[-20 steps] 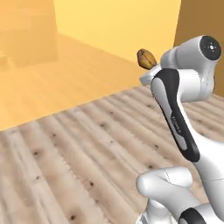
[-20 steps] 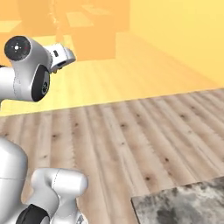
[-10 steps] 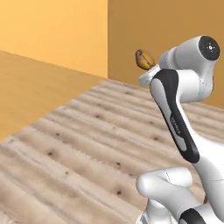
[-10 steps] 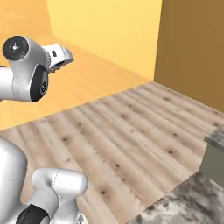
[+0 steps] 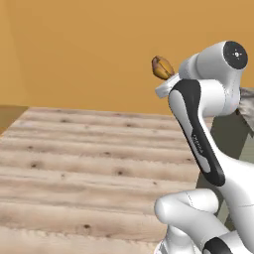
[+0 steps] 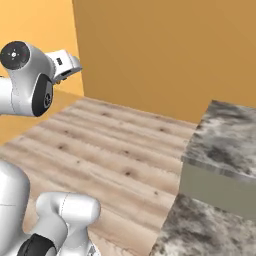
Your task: Take the cheese, chicken drumstick, and tomato from the fridge and place them on the plate on the dining counter to create an appetizer plate.
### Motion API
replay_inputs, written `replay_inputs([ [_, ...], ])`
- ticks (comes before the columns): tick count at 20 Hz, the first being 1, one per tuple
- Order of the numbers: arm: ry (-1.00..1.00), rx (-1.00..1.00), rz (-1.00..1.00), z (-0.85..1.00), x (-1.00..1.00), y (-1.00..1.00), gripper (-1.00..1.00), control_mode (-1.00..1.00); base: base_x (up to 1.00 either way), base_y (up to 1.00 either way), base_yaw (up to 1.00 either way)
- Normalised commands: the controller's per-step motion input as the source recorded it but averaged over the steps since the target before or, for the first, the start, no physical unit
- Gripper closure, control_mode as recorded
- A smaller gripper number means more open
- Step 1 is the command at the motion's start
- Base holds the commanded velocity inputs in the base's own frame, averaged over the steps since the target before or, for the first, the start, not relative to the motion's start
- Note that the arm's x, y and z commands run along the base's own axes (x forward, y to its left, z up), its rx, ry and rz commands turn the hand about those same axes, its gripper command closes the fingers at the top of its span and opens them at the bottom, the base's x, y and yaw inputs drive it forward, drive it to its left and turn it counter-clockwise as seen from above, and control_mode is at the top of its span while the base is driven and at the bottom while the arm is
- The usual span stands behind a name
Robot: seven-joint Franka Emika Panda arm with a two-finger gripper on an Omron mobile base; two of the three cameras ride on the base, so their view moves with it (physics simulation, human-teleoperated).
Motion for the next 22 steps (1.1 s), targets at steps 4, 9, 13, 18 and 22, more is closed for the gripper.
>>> replay_inputs([
  [4, 0.00, 0.00, 0.00, 0.00, 0.00, 0.00, 1.00, 1.00, 0.91, 0.08, -0.76],
  [9, 0.00, 0.00, 0.00, 0.00, 0.00, 0.00, 1.00, 1.00, 0.99, 0.53, -0.71],
  [13, 0.00, 0.00, 0.00, 0.00, 0.00, 0.00, 1.00, 1.00, 1.00, 1.00, -0.38],
  [18, 0.00, 0.00, 0.00, 0.00, 0.00, 0.00, 1.00, 1.00, 1.00, 0.99, -0.49],
  [22, 0.00, 0.00, 0.00, 0.00, 0.00, 0.00, 1.00, 1.00, 0.96, 0.62, -0.78],
])
